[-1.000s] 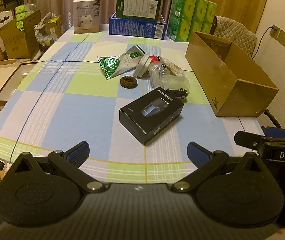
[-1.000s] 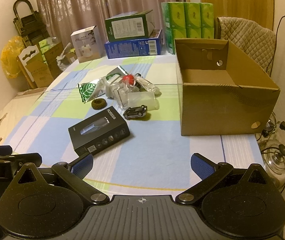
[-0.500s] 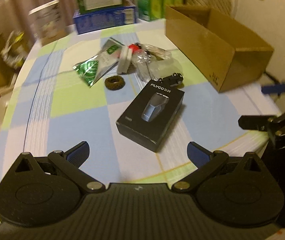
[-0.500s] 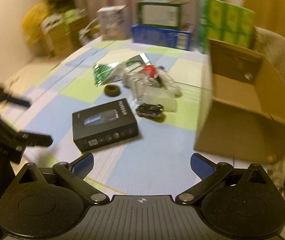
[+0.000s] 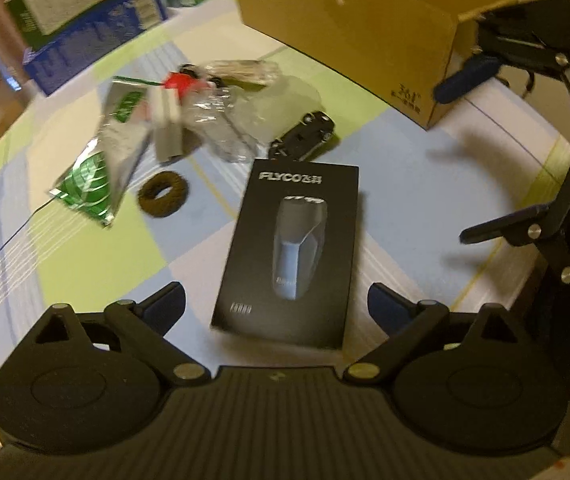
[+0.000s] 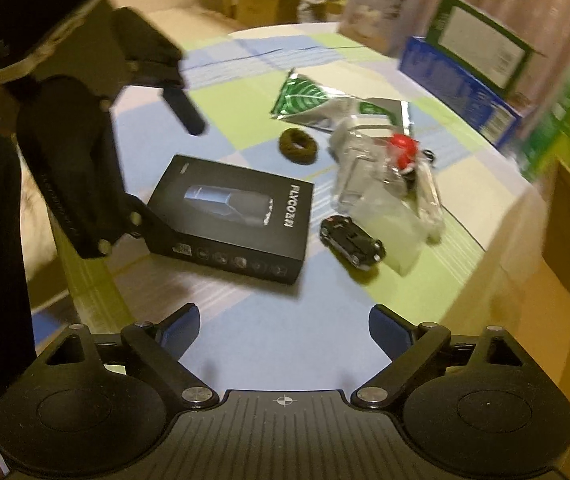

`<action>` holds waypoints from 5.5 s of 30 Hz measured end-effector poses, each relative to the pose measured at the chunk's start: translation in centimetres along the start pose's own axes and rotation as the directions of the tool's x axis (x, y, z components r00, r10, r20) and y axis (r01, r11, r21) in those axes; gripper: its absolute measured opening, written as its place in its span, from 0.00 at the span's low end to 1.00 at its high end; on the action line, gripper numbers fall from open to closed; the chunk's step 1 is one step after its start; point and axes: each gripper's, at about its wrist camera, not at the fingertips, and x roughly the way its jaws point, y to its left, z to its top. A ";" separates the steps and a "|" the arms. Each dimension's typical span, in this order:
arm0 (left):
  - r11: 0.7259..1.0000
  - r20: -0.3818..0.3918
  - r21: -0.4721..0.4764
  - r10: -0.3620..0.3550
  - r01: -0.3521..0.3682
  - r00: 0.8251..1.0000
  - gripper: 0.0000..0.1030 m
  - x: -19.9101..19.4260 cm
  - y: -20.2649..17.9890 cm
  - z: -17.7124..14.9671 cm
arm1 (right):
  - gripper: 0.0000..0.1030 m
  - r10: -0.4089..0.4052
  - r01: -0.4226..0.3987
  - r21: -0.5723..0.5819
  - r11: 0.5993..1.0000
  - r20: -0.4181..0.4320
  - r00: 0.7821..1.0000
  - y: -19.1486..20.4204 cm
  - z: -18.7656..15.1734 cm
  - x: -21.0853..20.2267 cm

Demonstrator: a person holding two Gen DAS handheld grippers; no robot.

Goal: Organize objects
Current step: 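Grasp the black FLYCO box with the left tool while the right tool approaches the black toy car, then grasp the black toy car with the right tool while the left tool lifts the FLYCO box, then carry the FLYCO box and toy car into the cardboard box and open both tools, then withdraw both tools from the cardboard box back over the table items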

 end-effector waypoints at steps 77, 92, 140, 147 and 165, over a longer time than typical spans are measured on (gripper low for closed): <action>0.876 0.073 -0.456 0.210 -0.155 0.975 0.74 -3.2 7.0 1.4 | 0.61 -0.398 0.192 0.610 0.769 0.223 0.890 -3.4 5.1 -3.3; 0.949 0.261 -0.313 0.056 0.029 0.964 0.74 -4.7 -2.4 15.9 | 0.61 -0.433 0.268 0.714 0.647 0.055 0.900 -17.9 -3.7 -11.5; 0.933 0.255 -0.360 0.113 -0.014 0.960 0.83 -6.8 -3.5 13.8 | 0.77 -0.416 0.123 0.750 0.650 0.216 0.883 -14.8 -5.6 -17.3; 0.900 0.248 -0.431 0.190 -0.067 0.950 0.85 -10.2 -0.8 9.1 | 0.77 -0.389 0.083 0.701 0.709 0.290 0.874 -10.4 -2.1 -18.6; 0.824 0.166 -0.548 0.273 -0.142 0.948 0.89 -10.5 4.2 -0.3 | 0.78 -0.267 0.018 0.592 0.805 0.335 0.904 -1.9 2.1 -11.9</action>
